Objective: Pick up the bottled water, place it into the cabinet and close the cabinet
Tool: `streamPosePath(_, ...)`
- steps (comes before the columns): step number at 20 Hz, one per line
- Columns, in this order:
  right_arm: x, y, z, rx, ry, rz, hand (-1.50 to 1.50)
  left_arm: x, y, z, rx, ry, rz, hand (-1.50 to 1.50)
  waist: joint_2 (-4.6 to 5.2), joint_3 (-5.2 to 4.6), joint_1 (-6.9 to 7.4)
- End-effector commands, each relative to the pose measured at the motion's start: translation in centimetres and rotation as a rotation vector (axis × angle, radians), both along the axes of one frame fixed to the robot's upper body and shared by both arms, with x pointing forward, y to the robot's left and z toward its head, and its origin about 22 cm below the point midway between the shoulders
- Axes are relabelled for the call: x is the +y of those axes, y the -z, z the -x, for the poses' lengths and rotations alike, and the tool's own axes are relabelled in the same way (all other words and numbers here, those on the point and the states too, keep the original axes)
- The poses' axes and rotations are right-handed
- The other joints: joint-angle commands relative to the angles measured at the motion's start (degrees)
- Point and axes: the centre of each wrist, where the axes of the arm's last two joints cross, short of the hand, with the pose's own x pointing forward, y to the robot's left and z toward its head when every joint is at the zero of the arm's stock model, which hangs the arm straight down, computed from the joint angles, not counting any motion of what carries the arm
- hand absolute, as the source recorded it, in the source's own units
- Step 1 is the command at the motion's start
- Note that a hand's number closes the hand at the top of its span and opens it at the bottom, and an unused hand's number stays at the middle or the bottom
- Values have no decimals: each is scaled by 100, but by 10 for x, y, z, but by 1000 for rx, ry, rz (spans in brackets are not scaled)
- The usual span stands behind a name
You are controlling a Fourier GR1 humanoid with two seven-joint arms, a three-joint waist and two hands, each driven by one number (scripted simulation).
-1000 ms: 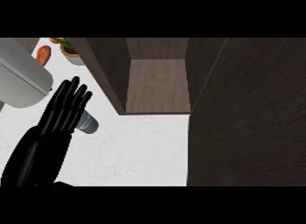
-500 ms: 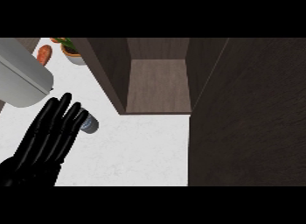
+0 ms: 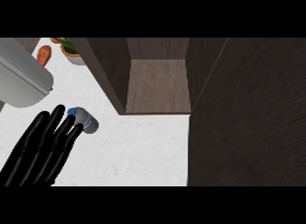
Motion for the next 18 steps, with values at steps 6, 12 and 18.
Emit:
streamPosePath(6, 10, -39, 31, -51, -77, -100, -150, 0, -6, 16, 0, -30, 15, -150, -2, -4, 11)
streamPosePath(12, -2, -30, 37, -56, -74, -98, -150, 8, 6, 6, -16, -151, -5, -150, -17, -5, -44)
streamPosePath(18, -7, -32, 42, -69, -77, -94, -150, 28, 19, 2, 25, -222, -26, -150, -16, -12, -49)
